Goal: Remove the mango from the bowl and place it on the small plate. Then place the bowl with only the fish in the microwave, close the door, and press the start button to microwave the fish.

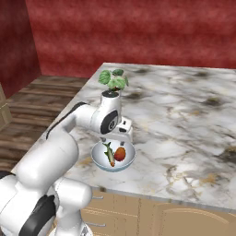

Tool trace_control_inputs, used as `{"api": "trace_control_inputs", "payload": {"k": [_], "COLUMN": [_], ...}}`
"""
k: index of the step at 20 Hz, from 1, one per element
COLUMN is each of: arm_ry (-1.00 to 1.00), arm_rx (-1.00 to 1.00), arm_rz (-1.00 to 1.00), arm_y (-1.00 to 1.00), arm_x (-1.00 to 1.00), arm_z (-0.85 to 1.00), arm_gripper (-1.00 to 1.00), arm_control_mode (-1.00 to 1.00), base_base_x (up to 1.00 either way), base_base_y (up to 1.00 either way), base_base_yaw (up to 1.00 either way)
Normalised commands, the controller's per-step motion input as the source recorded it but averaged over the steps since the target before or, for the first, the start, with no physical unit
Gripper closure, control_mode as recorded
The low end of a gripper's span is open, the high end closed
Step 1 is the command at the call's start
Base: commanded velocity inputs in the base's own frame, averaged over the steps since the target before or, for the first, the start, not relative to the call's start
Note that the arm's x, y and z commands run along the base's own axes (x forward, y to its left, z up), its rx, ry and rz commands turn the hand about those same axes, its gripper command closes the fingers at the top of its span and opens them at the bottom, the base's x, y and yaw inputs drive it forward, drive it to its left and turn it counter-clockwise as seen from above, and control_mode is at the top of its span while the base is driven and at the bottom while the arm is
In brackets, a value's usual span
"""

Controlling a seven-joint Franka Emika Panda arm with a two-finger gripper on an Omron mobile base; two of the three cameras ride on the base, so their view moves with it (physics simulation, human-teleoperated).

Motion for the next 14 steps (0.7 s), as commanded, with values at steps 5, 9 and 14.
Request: {"api": "trace_control_inputs", "payload": {"k": [5,9,14], "arm_ry": [0.11,0.08,0.06], "arm_rx": [0.03,0.00,0.00], "arm_rz": [-0.13,-0.18,-0.17], "arm_y": [-0.19,0.00,0.00], "arm_x": [0.28,0.28,0.12], "arm_z": [-0.47,-0.41,-0.33], "arm_gripper": [-1.00,-1.00,-1.00], "arm_control_mode": [-1.00,-1.00,-1.00], "base_base_x": [0.00,0.00,0.00], "base_base_y": [0.00,0.00,0.00], "base_base_yaw": [0.00,0.00,0.00]}}
